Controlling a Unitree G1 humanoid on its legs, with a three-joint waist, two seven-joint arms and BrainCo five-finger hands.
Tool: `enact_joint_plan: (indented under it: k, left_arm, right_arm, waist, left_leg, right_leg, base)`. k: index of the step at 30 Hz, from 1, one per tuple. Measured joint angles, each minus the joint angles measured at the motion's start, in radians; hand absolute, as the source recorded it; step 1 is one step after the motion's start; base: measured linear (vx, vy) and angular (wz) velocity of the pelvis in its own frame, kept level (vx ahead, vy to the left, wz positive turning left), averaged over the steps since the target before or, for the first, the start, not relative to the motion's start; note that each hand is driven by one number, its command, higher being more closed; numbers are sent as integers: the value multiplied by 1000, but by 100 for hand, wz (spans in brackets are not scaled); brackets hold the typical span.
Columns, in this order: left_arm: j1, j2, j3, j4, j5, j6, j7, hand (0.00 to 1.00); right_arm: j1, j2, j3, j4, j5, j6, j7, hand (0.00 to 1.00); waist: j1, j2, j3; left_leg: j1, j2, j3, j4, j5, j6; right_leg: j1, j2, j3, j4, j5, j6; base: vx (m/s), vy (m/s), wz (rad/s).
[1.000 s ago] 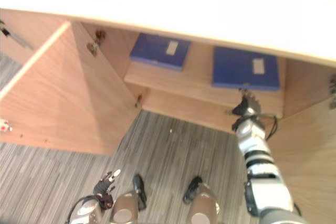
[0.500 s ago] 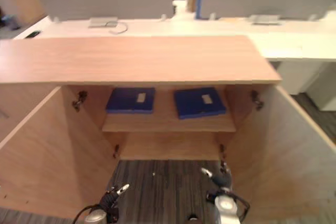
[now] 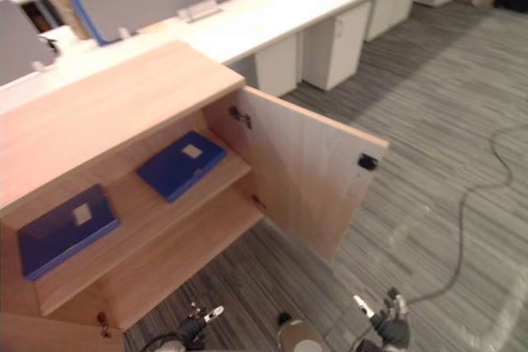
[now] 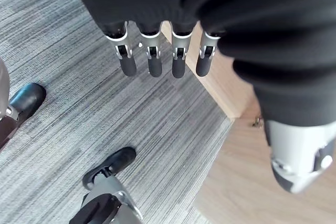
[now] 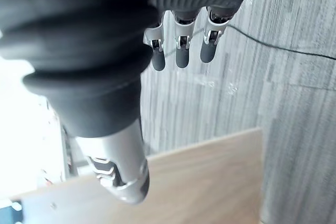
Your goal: Walk over to the cabinet, pick up the folder, carry it to the office cabinet, place the folder inside the office cabinet, then close the office cabinet door
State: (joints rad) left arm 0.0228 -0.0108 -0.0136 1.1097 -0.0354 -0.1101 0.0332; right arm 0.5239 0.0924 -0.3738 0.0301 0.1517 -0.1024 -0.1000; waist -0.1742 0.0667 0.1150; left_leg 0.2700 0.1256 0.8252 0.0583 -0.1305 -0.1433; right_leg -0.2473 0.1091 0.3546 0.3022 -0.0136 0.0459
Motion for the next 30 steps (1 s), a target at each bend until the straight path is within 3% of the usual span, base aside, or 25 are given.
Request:
enact_joint_plan:
  k: [3,7,11,16,19,21,25,26,30]
  left_arm:
    - [1,-10,7,-9,5,-3,-5,0]
    - [24,-22,49,-38,42,-5,-8,0]
    - [29,-19,87,-62,48,-4,-13,0]
    - [22,0,116,-86,46,-3,-15,0]
    - [30,6,149,-108,44,-3,-16,0]
    - [50,21,169,-105,40,5,-16,0]
    - [60,26,195,-105,35,6,-21,0]
    - [55,27,195,-114,35,4,-28,0]
    - [54,81,195,-140,32,4,-41,0]
  right_arm:
    - [-1,14,-50,-70,5,-2,-30,0]
    - [-28,14,-83,-117,4,-2,-53,0]
    - [-108,-1,-123,-122,-15,-2,-82,0]
    - [-251,-37,-209,-113,-15,-5,-108,0]
    - [-338,-94,-239,-74,-14,-5,-122,0]
    - [-404,-127,-240,-41,-8,-7,-128,0]
    - [-498,-202,-239,20,37,-10,-129,0]
    - [-538,-260,-239,76,56,-17,-129,0]
    - [-635,-371,-217,175,98,-18,-123,0]
  waist:
    - [0,0,10]
    - [2,-3,22]
    - [20,-7,24]
    - [34,-10,24]
    - [84,-5,10]
    - [105,-7,-5]
    - [120,-24,-2]
    - [122,-18,-9]
    - [134,-24,-25]
  left_leg:
    - [0,-18,48,-3,-8,8]
    - [17,-28,71,-2,-17,11]
    - [18,-31,46,14,-27,23]
    - [-20,-4,-53,35,-32,28]
    - [-38,21,-76,40,-28,29]
    - [-41,39,-113,44,-25,32]
    - [-66,58,-184,115,-16,36]
    - [-78,41,-249,82,-26,38]
    - [-94,19,-286,25,-4,37]
  right_leg:
    - [-17,5,45,-19,15,18]
    - [-19,6,60,-17,10,13]
    - [-40,-52,-88,22,-12,-18]
    - [-44,-79,-181,18,-34,-22]
    - [-38,-110,-295,-35,-29,-29]
    - [-14,-109,-325,-79,24,-32]
    - [59,-125,-330,-161,60,-34]
    - [73,-137,-348,-174,63,-31]
    - [78,-154,-380,-195,79,-9]
  base:
    - [-13,18,-46]
    - [3,4,-21]
    - [3,-10,10]
    - [29,-43,37]
    - [14,-7,0]
    - [67,-29,-19]
    - [79,-12,10]
    - [-18,43,35]
    - [-45,96,31]
